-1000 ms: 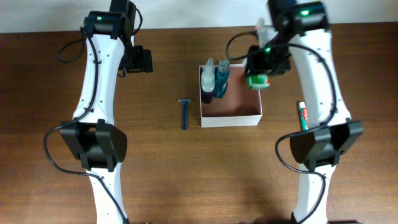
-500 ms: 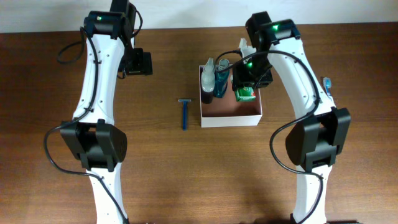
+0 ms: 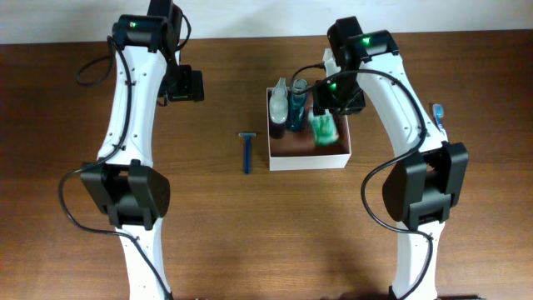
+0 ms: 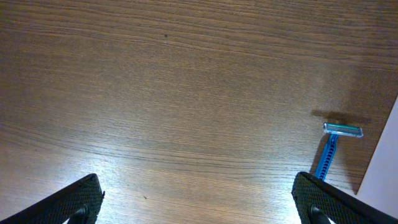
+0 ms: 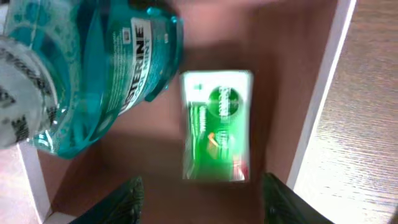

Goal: Pack container
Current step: 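Lower the soap bar into the box and open the right gripper, then move the right gripper back over the Colgate toothpaste tube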

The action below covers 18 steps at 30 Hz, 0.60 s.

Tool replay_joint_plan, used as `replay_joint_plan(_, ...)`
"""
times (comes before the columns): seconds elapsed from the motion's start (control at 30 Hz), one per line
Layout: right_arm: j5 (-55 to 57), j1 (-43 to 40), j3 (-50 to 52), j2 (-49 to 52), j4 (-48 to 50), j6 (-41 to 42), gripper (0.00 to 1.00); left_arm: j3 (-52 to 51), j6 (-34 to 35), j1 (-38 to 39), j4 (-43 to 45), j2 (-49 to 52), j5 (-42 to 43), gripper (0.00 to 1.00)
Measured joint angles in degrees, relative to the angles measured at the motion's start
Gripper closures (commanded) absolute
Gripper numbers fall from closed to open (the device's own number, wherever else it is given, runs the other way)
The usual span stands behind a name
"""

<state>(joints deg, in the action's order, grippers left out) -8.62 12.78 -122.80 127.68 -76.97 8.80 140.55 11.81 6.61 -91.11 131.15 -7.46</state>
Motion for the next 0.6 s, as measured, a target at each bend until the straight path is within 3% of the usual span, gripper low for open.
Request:
replay_joint_plan(0.37, 1.14, 0.0, 0.0, 0.0, 1.57, 0.24, 0.42, 0.0, 0.0, 0.0, -0.22, 0.0, -0.02, 0.0)
replay_joint_plan(0.6, 1.27, -1.11, -1.2, 0.04, -0.63, 0.26, 0.36, 0.0, 0.0, 0.0, -0.24, 0.0, -0.02, 0.01)
